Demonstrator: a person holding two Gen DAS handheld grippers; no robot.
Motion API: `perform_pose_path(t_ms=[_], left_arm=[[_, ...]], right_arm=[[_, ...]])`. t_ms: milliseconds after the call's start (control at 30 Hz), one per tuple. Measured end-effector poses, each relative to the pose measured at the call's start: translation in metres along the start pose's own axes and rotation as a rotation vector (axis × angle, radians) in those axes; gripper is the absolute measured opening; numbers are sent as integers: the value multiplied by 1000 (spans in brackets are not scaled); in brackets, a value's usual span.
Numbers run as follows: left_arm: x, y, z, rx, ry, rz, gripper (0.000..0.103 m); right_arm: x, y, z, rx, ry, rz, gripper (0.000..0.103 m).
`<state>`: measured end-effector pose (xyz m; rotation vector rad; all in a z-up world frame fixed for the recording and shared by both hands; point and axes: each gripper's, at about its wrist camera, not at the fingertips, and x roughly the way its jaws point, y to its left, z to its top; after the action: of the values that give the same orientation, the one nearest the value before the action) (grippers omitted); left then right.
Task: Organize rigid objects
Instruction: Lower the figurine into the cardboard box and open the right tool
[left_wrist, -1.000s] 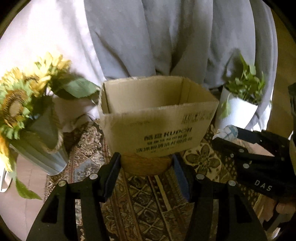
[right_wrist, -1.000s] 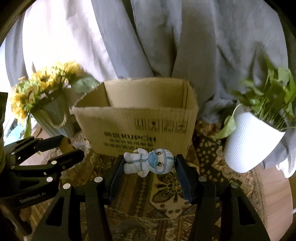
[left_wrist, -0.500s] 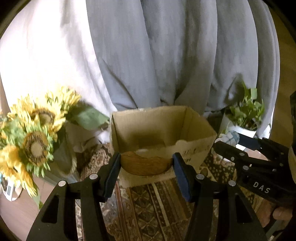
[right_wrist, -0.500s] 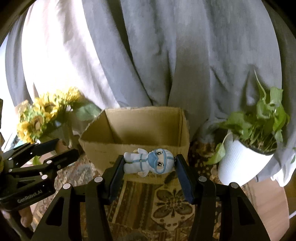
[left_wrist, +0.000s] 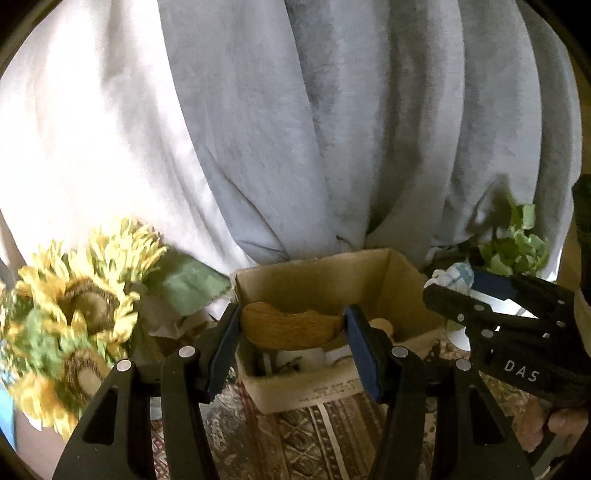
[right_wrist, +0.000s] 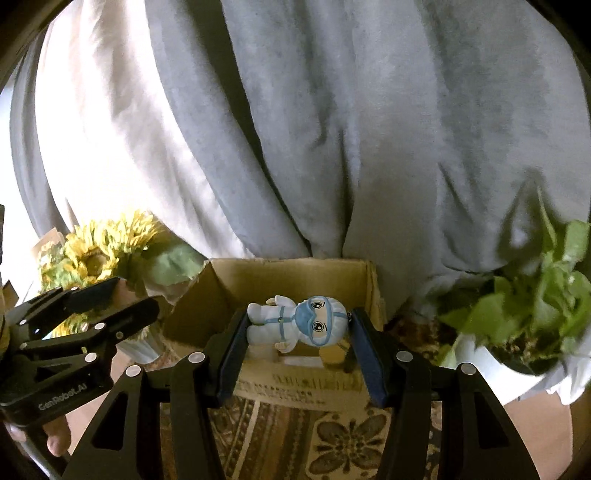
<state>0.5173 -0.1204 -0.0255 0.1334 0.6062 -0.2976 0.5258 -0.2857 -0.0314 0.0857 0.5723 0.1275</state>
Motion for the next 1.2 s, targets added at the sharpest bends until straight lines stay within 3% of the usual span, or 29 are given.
perform_pose_path(t_ms=[433, 833, 967, 1133, 1200], left_arm=[[61, 15, 29, -6, 132, -2, 56], [105, 22, 34, -33, 226, 5, 56], [114, 23, 35, -46, 253, 12, 69], [105, 20, 31, -35, 242, 48, 71], [95, 18, 28, -33, 232, 66, 77]], right_arm=[[62, -9, 38, 13, 143, 57, 56], [110, -13, 41, -12, 243, 29, 56], [118, -17, 41, -2, 267, 23, 59], [116, -18, 37, 2, 274, -19, 60], [111, -18, 35, 2, 273, -31, 61]])
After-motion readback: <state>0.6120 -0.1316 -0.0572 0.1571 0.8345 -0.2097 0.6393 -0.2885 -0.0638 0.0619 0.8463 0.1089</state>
